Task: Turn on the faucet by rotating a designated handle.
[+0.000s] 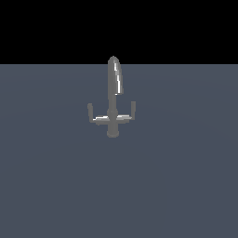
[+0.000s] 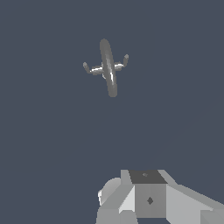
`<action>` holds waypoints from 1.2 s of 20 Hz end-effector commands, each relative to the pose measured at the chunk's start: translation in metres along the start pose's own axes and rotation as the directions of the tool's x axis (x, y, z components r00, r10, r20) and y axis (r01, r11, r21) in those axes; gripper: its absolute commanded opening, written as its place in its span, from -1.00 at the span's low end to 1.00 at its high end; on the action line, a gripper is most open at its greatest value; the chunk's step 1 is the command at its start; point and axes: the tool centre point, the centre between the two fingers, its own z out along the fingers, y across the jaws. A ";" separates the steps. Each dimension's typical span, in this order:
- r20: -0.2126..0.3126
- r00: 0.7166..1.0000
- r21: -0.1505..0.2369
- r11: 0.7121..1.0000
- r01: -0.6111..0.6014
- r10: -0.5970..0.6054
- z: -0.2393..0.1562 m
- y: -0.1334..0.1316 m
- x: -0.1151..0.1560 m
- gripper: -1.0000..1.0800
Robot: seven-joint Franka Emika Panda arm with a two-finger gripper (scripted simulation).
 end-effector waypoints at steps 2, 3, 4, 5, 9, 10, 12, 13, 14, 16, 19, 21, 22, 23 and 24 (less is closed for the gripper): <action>0.000 1.000 0.000 1.000 0.000 0.000 0.000 0.000 0.000 -1.00; 0.001 1.000 0.002 1.000 -0.001 0.001 0.000 0.000 0.001 -1.00; 0.002 1.000 0.004 1.000 -0.002 0.002 0.001 0.001 0.001 -1.00; 0.004 1.000 0.007 1.000 -0.004 0.004 0.001 0.001 0.003 -1.00; 0.016 1.000 0.028 0.999 -0.015 0.014 0.005 0.004 0.010 -1.00; 0.021 1.000 0.036 0.999 -0.019 0.018 0.006 0.005 0.013 -1.00; 0.031 0.999 0.054 0.998 -0.028 0.026 0.010 0.007 0.020 -1.00; 0.037 0.999 0.064 0.997 -0.033 0.031 0.012 0.009 0.023 -1.00; 0.044 0.998 0.074 0.996 -0.039 0.036 0.014 0.010 0.027 -1.00; 0.059 0.997 0.099 0.994 -0.053 0.047 0.019 0.014 0.036 -1.00; 0.086 0.994 0.141 0.987 -0.078 0.066 0.028 0.019 0.051 -1.00; 0.107 0.991 0.172 0.980 -0.097 0.079 0.036 0.024 0.063 -1.00; 0.118 0.989 0.188 0.976 -0.107 0.086 0.040 0.026 0.069 -1.00; 0.129 0.987 0.204 0.972 -0.117 0.092 0.044 0.028 0.075 -1.00; 0.140 0.985 0.220 0.967 -0.127 0.098 0.048 0.030 0.080 -1.00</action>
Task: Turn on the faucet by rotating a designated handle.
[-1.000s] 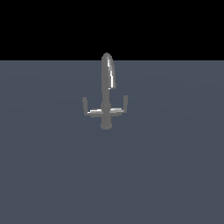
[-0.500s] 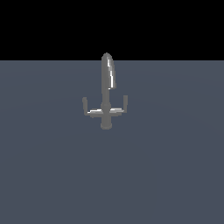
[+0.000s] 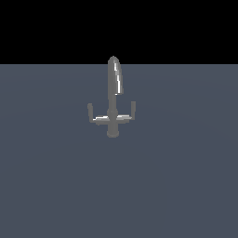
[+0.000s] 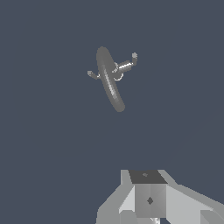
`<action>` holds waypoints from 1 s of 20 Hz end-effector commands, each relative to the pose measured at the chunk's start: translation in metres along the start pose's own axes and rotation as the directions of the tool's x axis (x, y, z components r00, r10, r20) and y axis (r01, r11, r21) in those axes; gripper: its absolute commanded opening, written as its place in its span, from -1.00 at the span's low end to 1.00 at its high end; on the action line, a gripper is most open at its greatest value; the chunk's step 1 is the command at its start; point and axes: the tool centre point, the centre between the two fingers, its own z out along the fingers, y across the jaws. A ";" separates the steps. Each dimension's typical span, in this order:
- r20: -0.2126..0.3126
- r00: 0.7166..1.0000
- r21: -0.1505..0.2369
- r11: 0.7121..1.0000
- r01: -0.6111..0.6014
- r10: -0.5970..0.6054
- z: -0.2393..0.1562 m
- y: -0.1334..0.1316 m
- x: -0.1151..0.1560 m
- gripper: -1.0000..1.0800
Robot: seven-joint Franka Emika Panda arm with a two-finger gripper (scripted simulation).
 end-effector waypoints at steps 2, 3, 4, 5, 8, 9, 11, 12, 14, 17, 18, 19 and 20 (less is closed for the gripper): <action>0.034 0.999 0.060 0.998 -0.031 0.029 0.011 0.008 0.022 -1.00; 0.044 0.998 0.077 0.996 -0.040 0.036 0.014 0.010 0.028 -1.00; 0.054 0.998 0.094 0.994 -0.049 0.044 0.018 0.013 0.034 -1.00; 0.065 0.997 0.110 0.992 -0.057 0.051 0.021 0.015 0.040 -1.00; 0.096 0.993 0.159 0.984 -0.085 0.070 0.032 0.021 0.058 -1.00; 0.106 0.991 0.175 0.980 -0.094 0.076 0.036 0.023 0.064 -1.00; 0.127 0.988 0.206 0.972 -0.112 0.087 0.043 0.027 0.075 -1.00; 0.137 0.986 0.221 0.968 -0.121 0.092 0.047 0.029 0.080 -1.00; 0.159 0.982 0.251 0.958 -0.140 0.102 0.055 0.033 0.091 -1.00; 0.190 0.975 0.294 0.941 -0.168 0.114 0.068 0.038 0.106 -1.00; 0.201 0.972 0.309 0.935 -0.177 0.118 0.072 0.040 0.111 -1.00; 0.212 0.970 0.322 0.928 -0.187 0.122 0.077 0.041 0.116 -1.00; 0.222 0.967 0.336 0.921 -0.196 0.125 0.081 0.043 0.120 -1.00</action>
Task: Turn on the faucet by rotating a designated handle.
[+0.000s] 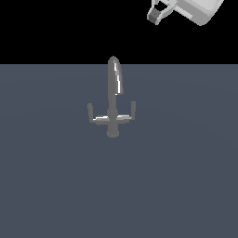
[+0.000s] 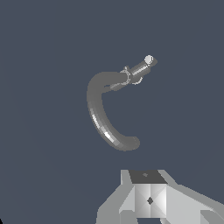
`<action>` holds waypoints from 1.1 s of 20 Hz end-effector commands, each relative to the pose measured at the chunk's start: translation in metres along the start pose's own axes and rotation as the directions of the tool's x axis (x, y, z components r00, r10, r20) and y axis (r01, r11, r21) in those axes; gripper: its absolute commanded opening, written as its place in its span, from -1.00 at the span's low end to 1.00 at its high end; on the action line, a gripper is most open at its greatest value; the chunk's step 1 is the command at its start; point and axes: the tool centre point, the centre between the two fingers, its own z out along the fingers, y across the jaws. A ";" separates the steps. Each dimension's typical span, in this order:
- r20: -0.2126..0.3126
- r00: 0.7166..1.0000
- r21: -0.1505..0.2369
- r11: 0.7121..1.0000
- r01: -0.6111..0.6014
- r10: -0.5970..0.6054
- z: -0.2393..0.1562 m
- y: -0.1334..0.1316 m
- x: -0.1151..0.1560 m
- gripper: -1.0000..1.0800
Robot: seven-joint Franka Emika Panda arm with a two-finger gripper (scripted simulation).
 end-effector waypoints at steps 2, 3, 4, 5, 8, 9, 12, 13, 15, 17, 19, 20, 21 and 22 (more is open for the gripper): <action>0.032 0.999 0.059 0.998 -0.025 0.024 0.010 0.007 0.021 -1.00; 0.042 0.999 0.075 0.997 -0.033 0.030 0.013 0.009 0.026 -1.00; 0.052 0.998 0.091 0.995 -0.041 0.036 0.016 0.011 0.032 -1.00; 0.062 0.997 0.107 0.993 -0.049 0.042 0.020 0.013 0.037 -1.00; 0.093 0.994 0.156 0.985 -0.073 0.059 0.030 0.018 0.054 -1.00; 0.103 0.993 0.172 0.982 -0.082 0.065 0.034 0.020 0.059 -1.00; 0.136 0.987 0.219 0.970 -0.109 0.080 0.045 0.026 0.075 -1.00; 0.147 0.985 0.235 0.965 -0.118 0.085 0.049 0.028 0.081 -1.00; 0.170 0.981 0.266 0.954 -0.137 0.093 0.058 0.031 0.091 -1.00; 0.194 0.976 0.297 0.942 -0.157 0.102 0.067 0.034 0.102 -1.00; 0.218 0.970 0.328 0.928 -0.178 0.109 0.076 0.038 0.112 -1.00; 0.230 0.967 0.342 0.920 -0.188 0.112 0.081 0.039 0.117 -1.00; 0.242 0.963 0.357 0.913 -0.199 0.115 0.086 0.041 0.122 -1.00; 0.255 0.960 0.372 0.904 -0.210 0.118 0.091 0.042 0.127 -1.00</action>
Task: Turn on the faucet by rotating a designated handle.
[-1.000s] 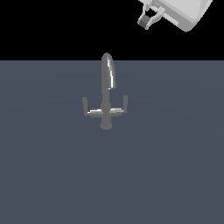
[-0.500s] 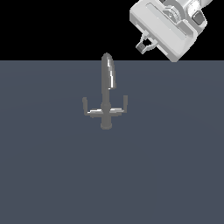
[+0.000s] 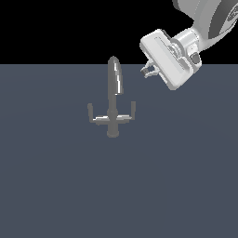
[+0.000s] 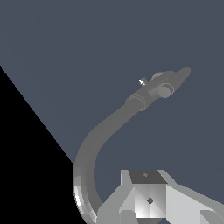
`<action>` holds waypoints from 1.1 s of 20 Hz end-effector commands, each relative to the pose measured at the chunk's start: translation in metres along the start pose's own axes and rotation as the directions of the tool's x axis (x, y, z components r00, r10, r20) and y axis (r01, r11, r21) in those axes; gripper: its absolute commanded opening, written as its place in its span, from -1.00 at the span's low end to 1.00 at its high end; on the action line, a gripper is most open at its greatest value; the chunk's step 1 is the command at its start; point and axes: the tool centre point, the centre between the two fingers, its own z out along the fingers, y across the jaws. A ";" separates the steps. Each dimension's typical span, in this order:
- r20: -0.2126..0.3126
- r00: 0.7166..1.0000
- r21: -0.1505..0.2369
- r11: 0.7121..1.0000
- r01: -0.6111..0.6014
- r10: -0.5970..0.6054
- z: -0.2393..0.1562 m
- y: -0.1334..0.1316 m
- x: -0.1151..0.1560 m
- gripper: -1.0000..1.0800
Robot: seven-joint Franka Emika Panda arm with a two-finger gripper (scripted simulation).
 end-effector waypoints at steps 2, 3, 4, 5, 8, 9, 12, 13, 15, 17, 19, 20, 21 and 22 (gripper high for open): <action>0.039 0.999 0.065 0.997 -0.028 0.026 0.011 0.007 0.022 -1.00; 0.050 0.998 0.083 0.996 -0.037 0.033 0.015 0.009 0.028 -1.00; 0.061 0.997 0.101 0.994 -0.046 0.040 0.018 0.011 0.034 -1.00; 0.073 0.996 0.119 0.991 -0.055 0.047 0.022 0.013 0.040 -1.00; 0.108 0.992 0.172 0.981 -0.085 0.066 0.034 0.019 0.057 -1.00; 0.121 0.990 0.189 0.977 -0.095 0.073 0.038 0.021 0.063 -1.00; 0.154 0.984 0.236 0.964 -0.124 0.088 0.050 0.026 0.079 -1.00; 0.165 0.982 0.249 0.959 -0.132 0.093 0.054 0.028 0.084 -1.00; 0.183 0.978 0.273 0.950 -0.149 0.100 0.061 0.030 0.092 -1.00; 0.199 0.974 0.293 0.942 -0.163 0.107 0.067 0.032 0.099 -1.00; 0.213 0.971 0.310 0.934 -0.176 0.112 0.073 0.034 0.105 -1.00; 0.219 0.969 0.317 0.931 -0.181 0.114 0.075 0.034 0.108 -1.00; 0.225 0.968 0.323 0.928 -0.186 0.116 0.077 0.035 0.110 -1.00; 0.229 0.966 0.329 0.925 -0.191 0.118 0.079 0.035 0.112 -1.00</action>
